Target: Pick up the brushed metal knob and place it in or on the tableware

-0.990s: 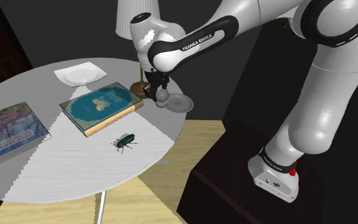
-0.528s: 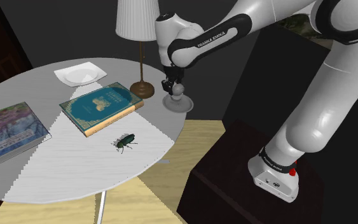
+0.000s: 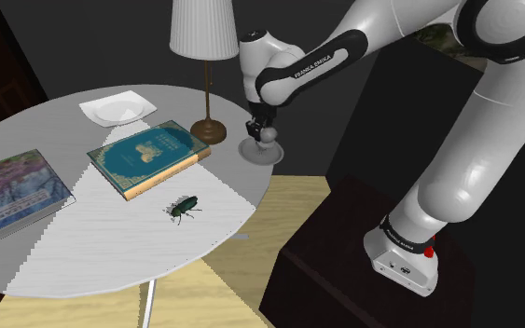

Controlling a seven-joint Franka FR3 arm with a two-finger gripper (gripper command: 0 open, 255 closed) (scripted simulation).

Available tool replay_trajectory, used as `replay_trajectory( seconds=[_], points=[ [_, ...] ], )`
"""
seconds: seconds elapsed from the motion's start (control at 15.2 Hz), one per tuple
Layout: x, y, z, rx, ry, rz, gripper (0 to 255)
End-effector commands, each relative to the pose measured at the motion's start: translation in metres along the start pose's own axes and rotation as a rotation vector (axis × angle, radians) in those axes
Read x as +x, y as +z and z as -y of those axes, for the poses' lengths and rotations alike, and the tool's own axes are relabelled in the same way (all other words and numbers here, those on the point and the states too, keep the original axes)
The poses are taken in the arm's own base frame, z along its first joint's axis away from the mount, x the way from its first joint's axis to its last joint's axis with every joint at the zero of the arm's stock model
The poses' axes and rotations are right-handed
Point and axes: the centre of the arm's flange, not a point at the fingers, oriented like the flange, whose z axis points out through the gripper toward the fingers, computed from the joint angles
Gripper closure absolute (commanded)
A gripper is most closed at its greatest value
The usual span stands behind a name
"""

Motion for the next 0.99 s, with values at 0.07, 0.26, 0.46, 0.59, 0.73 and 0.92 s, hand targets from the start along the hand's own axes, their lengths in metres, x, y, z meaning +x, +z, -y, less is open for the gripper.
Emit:
replay_trajectory(
  seconds=[0.07, 0.26, 0.46, 0.59, 0.73, 0.92],
  points=[
    [0.001, 0.016, 0.004, 0.000, 0.000, -0.001, 255],
    [0.002, 0.031, 0.008, 0.000, 0.000, -0.001, 255],
    [0.003, 0.046, 0.012, 0.000, 0.000, -0.001, 255],
    [0.003, 0.046, 0.012, 0.000, 0.000, -0.001, 255],
    [0.003, 0.046, 0.012, 0.000, 0.000, -0.001, 255],
    [0.003, 0.046, 0.012, 0.000, 0.000, -0.001, 255]
  ],
)
